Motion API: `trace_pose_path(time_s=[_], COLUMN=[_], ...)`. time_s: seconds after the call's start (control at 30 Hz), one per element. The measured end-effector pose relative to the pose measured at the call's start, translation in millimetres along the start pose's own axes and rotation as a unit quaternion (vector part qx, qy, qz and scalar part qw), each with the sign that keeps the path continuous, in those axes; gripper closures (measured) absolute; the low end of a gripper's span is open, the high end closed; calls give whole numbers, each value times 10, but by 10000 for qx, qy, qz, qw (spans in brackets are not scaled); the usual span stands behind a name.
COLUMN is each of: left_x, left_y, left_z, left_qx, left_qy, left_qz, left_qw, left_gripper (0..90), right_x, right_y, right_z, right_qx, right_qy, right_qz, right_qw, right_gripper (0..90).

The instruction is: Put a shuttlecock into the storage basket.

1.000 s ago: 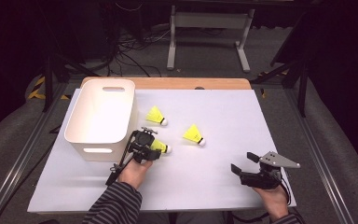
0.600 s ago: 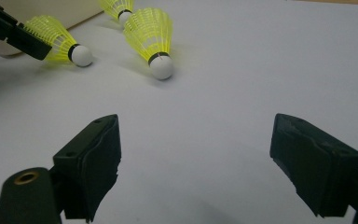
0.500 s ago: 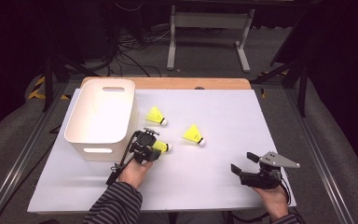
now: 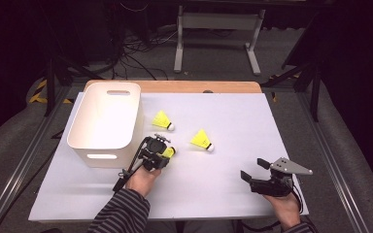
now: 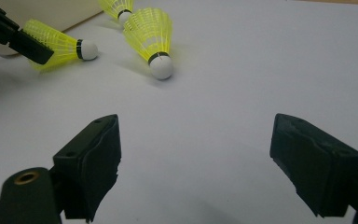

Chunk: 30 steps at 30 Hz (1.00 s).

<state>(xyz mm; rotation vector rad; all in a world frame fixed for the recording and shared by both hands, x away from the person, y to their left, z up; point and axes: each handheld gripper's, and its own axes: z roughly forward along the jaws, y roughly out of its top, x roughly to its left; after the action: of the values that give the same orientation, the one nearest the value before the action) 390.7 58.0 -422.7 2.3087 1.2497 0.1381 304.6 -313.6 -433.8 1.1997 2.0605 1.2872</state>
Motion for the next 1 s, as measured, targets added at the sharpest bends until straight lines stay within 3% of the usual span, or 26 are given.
trace_pose_path(time_s=[1.0], left_x=[-109], left_y=[119], left_z=[-147], left_qx=[45], left_qy=[-68], left_qz=[235], left_qw=[9997], left_gripper=[890], right_x=[-9], right_y=[6], right_z=[13], right_qx=[-3], right_qy=[5], right_qz=[-6], right_qw=[10000], right_gripper=[167])
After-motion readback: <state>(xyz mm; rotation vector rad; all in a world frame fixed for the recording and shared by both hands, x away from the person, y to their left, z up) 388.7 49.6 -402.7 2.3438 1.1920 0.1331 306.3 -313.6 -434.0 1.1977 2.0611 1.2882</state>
